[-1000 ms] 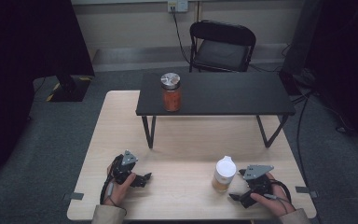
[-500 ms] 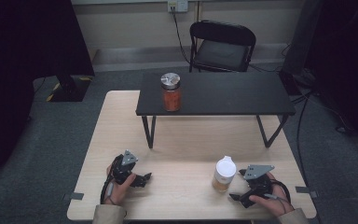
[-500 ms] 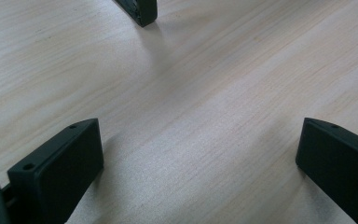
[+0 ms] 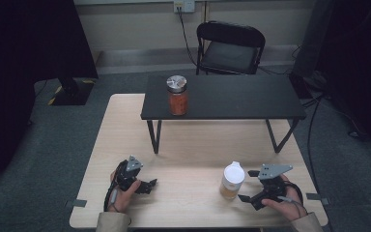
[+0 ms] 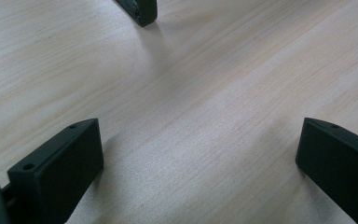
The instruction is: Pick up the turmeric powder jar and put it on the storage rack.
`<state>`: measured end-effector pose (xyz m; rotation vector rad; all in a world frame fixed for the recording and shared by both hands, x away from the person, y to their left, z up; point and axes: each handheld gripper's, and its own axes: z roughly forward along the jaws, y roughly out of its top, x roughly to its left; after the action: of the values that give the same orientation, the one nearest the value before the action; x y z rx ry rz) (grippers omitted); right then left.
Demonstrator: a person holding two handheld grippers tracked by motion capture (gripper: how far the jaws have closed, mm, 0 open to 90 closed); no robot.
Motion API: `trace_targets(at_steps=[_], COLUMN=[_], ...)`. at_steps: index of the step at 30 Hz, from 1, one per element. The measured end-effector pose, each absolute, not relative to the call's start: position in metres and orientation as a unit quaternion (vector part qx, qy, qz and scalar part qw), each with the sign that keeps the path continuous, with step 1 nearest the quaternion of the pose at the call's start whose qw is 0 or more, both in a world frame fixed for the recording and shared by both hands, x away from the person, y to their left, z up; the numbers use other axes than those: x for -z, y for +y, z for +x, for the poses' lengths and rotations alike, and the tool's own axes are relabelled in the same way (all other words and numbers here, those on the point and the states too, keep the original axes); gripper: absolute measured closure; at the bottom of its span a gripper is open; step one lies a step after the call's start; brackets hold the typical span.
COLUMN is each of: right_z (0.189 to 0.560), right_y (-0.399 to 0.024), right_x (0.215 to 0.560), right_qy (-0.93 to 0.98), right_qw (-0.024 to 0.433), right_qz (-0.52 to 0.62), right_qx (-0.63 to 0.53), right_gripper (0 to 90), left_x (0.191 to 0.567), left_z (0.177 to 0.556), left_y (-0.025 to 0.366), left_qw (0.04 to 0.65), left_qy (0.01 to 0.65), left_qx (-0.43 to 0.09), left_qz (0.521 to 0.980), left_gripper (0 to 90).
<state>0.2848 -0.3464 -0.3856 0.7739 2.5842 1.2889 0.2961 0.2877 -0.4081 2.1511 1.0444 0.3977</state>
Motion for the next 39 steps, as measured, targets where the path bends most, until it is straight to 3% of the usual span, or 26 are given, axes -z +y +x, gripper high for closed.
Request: trace_targets(at_steps=[9,26,39], right_z=[0.291,0.297,0.283], right_y=[-0.335,-0.321,-0.316], right_x=[0.388,0.4,0.403], right_qy=[0.848,0.842,0.835], right_qw=[0.064,0.061,0.09], right_qz=[0.252,0.217,0.228], right_qx=[-0.462,-0.489,-0.492], right_gripper=[1.0,27.8,29.6], left_x=[0.408,0.408,0.408], left_z=[0.296,0.296,0.296], left_y=[0.288,0.288,0.288], left_qw=[0.351,0.351,0.351], left_qy=[0.403,0.403,0.403], left_qx=[-0.154,-0.154,-0.154], left_qz=[0.831,0.831,0.831], left_gripper=[0.0,0.0,0.0])
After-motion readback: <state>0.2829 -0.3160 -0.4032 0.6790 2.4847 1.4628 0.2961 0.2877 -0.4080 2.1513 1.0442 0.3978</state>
